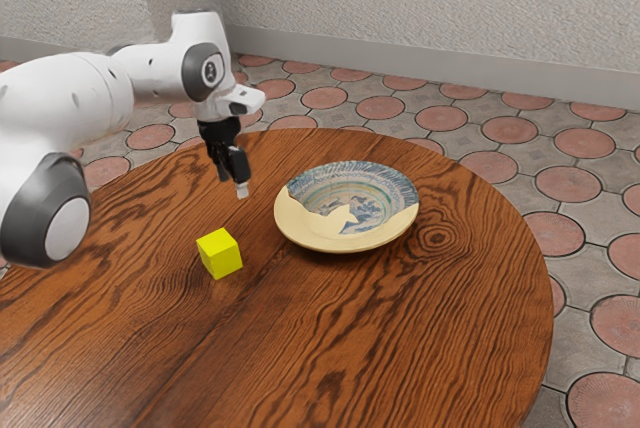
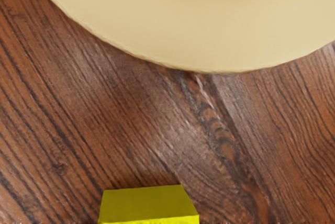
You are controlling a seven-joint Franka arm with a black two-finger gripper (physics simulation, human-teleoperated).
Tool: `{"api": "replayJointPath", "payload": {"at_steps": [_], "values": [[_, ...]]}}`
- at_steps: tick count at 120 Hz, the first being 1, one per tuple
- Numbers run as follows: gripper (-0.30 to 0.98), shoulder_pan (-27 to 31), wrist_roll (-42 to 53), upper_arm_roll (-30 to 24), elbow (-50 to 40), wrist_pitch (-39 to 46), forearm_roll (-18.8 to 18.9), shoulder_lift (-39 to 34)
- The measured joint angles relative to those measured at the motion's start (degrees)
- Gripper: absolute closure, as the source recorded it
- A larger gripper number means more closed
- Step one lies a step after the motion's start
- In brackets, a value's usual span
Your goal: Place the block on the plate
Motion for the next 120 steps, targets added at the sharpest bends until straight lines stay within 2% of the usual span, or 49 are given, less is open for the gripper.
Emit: {"api": "replayJointPath", "payload": {"at_steps": [21,41,120], "values": [[0.0,-0.9,2.9,0.3,-5.5,3.0,-0.9,-1.8],[0.0,-6.5,5.0,5.7,-9.0,4.9,-1.9,-2.8],[0.0,-8.2,10.0,8.7,-18.6,11.0,-2.9,-5.6]]}}
